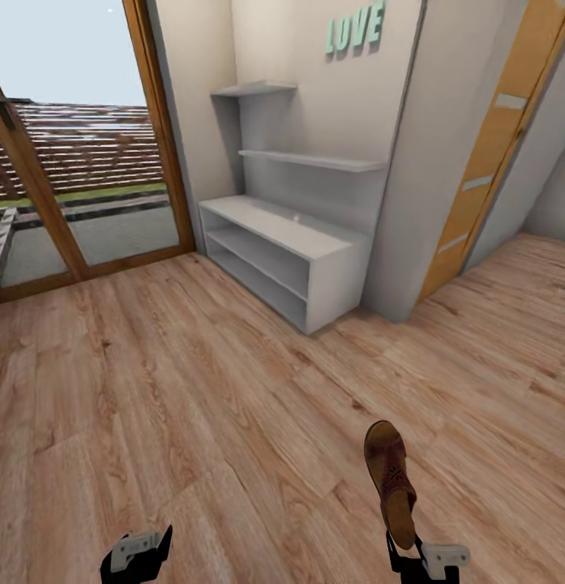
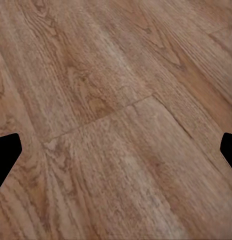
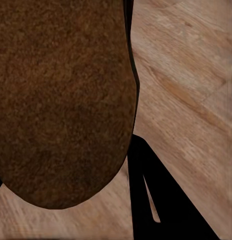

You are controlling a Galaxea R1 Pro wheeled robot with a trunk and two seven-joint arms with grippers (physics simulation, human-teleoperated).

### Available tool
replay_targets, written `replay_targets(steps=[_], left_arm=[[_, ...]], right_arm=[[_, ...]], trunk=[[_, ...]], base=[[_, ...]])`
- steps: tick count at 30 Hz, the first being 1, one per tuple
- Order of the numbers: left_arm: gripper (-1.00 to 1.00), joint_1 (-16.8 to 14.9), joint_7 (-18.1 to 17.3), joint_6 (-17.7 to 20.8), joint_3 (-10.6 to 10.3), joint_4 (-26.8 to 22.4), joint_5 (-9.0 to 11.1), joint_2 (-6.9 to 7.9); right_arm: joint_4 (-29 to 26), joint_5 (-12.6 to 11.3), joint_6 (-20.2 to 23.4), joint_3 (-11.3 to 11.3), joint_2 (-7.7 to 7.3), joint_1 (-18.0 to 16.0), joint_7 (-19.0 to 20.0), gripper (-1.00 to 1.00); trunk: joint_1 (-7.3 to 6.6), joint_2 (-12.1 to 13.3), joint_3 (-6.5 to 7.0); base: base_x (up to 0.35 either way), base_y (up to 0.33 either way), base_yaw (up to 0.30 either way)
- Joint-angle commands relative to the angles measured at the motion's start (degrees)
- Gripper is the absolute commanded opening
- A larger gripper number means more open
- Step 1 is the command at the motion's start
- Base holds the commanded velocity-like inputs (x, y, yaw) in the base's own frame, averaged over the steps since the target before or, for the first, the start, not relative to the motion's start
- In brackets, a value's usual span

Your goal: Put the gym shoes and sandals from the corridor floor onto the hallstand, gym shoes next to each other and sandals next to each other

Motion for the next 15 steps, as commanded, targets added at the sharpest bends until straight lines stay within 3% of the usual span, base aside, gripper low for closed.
replay_targets(steps=[1,15], left_arm=[[1.0,-0.02,-0.53,-0.07,0.24,0.03,0.28,-0.03],[1.0,-0.02,-0.53,-0.07,0.24,0.03,0.27,0.02]], right_arm=[[0.03,-0.16,-0.12,-0.01,0.0,-0.04,-0.01,-1.0],[0.1,-0.16,-0.13,-0.01,0.0,-0.04,-0.06,-1.0]], trunk=[[-0.01,-0.02,-0.04],[-0.01,-0.02,-0.04]], base=[[0.0,0.0,-0.282],[0.0,0.0,-0.282]])
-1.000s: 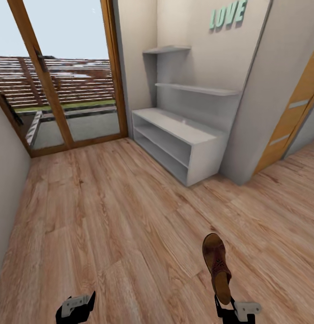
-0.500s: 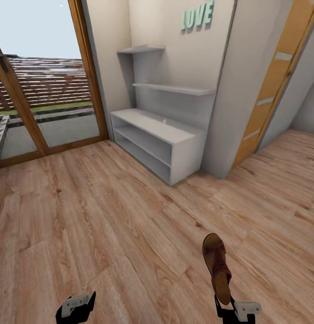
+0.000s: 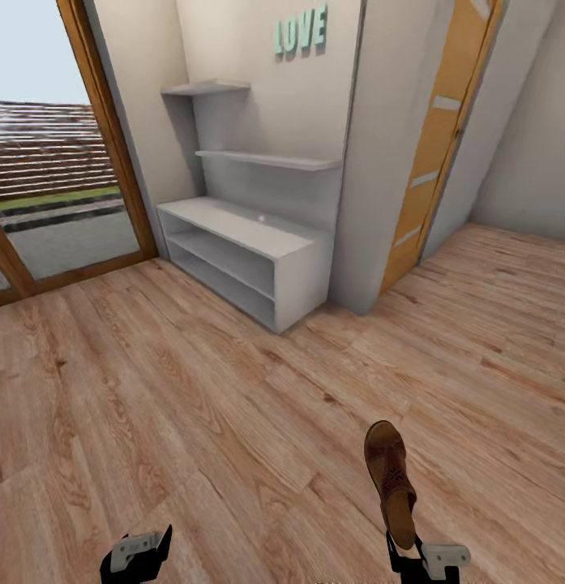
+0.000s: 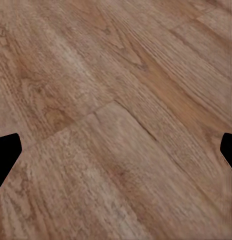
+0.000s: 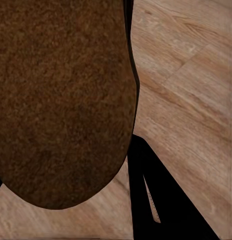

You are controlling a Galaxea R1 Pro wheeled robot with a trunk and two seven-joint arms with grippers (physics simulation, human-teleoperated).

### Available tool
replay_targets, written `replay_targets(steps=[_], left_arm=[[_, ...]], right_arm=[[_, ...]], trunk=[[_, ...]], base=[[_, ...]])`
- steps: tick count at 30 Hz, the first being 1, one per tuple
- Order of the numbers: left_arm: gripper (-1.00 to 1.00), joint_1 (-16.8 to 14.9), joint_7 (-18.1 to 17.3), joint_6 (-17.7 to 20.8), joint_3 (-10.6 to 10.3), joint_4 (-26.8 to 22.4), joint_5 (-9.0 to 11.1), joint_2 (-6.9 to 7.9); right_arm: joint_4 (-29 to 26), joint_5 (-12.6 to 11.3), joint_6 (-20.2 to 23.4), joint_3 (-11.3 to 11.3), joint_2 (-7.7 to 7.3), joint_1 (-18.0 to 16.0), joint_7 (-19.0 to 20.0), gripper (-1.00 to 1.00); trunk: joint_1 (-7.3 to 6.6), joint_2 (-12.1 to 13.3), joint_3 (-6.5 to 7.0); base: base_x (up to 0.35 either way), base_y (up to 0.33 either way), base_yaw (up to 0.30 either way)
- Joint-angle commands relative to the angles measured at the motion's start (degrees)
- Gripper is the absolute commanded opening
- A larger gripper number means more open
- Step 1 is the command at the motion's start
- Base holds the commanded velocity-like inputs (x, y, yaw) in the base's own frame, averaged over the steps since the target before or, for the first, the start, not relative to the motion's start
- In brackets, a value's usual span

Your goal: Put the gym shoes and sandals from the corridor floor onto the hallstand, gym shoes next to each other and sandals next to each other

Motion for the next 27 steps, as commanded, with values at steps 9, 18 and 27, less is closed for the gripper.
replay_targets(steps=[9,18,27], left_arm=[[1.0,-0.02,-0.62,-0.07,0.24,0.03,0.49,0.09],[1.0,-0.02,-0.62,-0.07,0.24,0.03,0.54,0.1],[1.0,-0.02,-0.62,-0.07,0.24,0.03,0.5,0.18]], right_arm=[[0.06,-0.16,-0.11,0.0,0.0,-0.04,-0.03,-1.0],[0.06,-0.16,-0.12,0.0,0.0,-0.04,-0.03,-1.0],[0.06,-0.16,-0.14,0.0,0.0,-0.04,-0.03,-1.0]], trunk=[[-0.01,-0.02,-0.04],[-0.01,-0.02,-0.04],[-0.01,-0.02,-0.04]], base=[[0.068,0.063,-0.282],[0.234,0.24,-0.282],[0.175,0.224,-0.282]])
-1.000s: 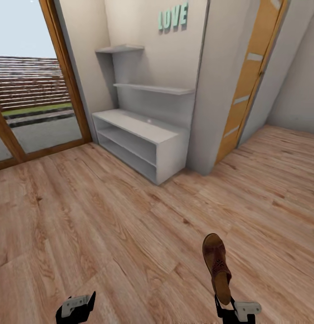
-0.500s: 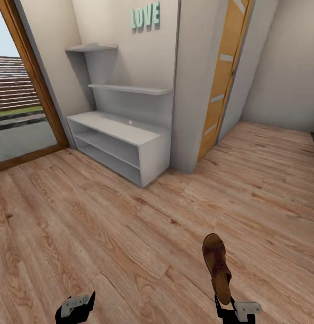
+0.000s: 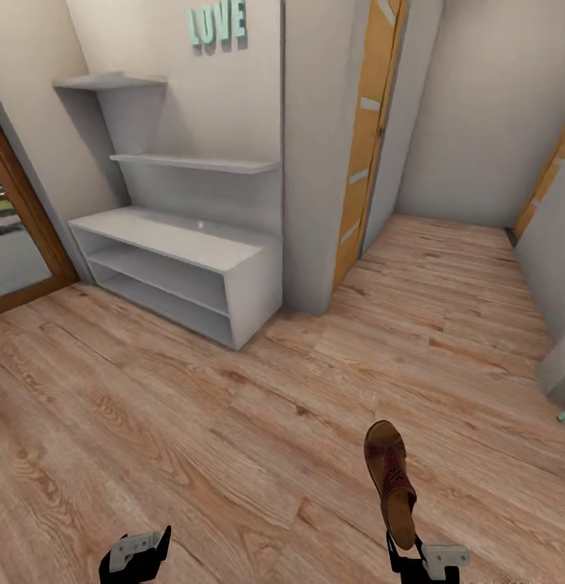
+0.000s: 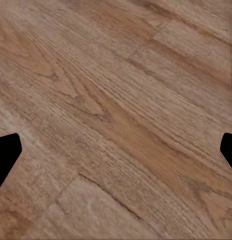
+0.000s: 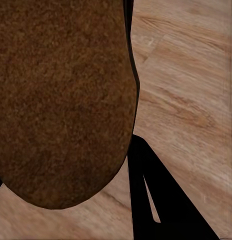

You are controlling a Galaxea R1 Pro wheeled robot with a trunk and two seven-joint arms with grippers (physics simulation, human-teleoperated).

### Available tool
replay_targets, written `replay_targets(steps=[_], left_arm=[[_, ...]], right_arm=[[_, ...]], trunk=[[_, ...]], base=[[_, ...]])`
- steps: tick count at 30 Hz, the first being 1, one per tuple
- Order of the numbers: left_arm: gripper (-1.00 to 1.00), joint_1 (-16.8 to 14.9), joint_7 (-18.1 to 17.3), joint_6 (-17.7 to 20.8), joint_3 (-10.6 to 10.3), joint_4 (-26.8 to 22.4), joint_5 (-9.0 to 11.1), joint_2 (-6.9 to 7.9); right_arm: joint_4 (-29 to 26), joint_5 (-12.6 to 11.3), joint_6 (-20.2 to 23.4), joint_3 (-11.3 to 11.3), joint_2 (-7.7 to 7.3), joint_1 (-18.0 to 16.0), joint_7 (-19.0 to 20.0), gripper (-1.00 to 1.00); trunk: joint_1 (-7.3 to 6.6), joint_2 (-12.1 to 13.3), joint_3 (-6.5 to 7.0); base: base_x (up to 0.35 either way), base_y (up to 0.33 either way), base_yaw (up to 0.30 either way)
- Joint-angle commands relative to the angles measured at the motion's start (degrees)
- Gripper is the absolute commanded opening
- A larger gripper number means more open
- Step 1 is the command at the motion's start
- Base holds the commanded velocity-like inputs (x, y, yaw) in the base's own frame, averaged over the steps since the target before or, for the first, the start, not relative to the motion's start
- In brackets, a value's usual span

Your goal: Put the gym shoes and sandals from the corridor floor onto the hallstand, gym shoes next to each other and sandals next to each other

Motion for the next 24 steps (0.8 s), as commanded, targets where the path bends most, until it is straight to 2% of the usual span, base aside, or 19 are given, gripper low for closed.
replay_targets(steps=[1,24], left_arm=[[1.0,-0.01,-0.53,-0.07,0.22,0.04,0.29,-0.04],[1.0,-0.02,-0.53,-0.07,0.22,0.04,0.23,-0.02]], right_arm=[[0.03,-0.17,-0.11,-0.01,0.0,-0.04,-0.02,-1.0],[0.06,-0.17,-0.09,-0.01,0.0,-0.04,-0.02,-1.0]], trunk=[[0.0,-0.02,-0.04],[0.0,-0.02,-0.04]], base=[[0.051,0.07,-0.282],[0.004,0.005,-0.284]])
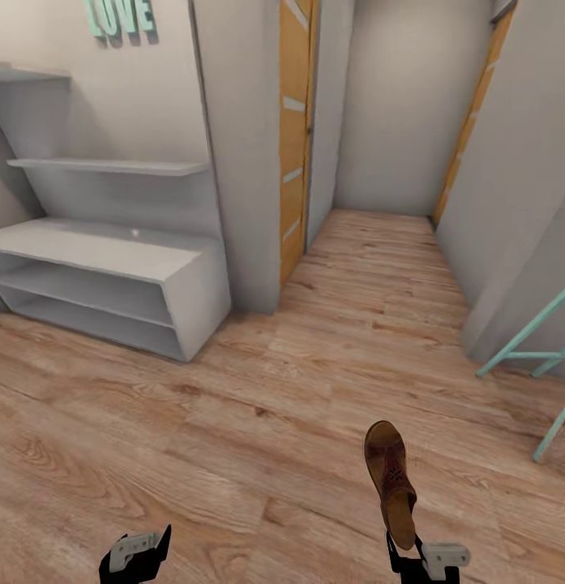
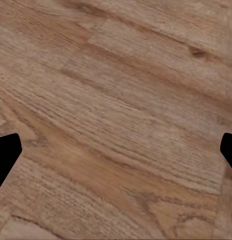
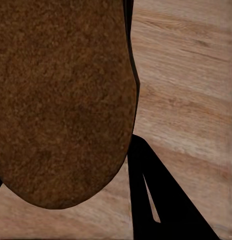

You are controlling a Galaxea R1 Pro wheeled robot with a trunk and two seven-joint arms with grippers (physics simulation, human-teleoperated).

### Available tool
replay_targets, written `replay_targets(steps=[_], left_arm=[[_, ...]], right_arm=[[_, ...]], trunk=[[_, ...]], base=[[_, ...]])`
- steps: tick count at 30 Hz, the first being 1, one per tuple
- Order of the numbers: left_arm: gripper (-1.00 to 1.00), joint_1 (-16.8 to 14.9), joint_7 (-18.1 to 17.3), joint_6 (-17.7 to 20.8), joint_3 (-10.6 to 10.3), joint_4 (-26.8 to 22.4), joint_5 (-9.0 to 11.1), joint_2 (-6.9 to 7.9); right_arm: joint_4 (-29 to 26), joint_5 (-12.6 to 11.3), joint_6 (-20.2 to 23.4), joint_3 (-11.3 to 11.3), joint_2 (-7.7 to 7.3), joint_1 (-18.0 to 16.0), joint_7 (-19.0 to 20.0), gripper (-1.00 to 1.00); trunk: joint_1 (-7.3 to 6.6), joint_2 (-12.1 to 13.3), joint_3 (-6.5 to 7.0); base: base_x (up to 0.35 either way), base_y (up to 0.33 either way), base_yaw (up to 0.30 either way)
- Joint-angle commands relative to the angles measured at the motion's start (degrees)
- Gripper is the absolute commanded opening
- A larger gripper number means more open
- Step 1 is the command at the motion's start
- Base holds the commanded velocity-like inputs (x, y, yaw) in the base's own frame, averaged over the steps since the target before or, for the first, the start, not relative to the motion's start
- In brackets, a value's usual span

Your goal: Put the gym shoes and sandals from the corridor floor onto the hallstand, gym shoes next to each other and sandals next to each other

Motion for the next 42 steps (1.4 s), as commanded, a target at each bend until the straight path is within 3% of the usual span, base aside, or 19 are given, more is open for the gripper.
replay_targets(steps=[1,42], left_arm=[[1.0,-0.02,-0.53,-0.07,0.23,0.03,0.28,-0.02],[1.0,-0.02,-0.53,-0.09,0.32,0.03,0.34,-0.02]], right_arm=[[0.06,-0.17,-0.12,0.0,0.0,-0.04,-0.02,-1.0],[0.45,-0.18,-0.12,0.0,0.0,-0.04,-0.02,-1.0]], trunk=[[-0.01,-0.02,-0.04],[-0.01,-0.02,-0.04]], base=[[0.0,0.0,-0.297],[0.0,0.0,-0.3]])
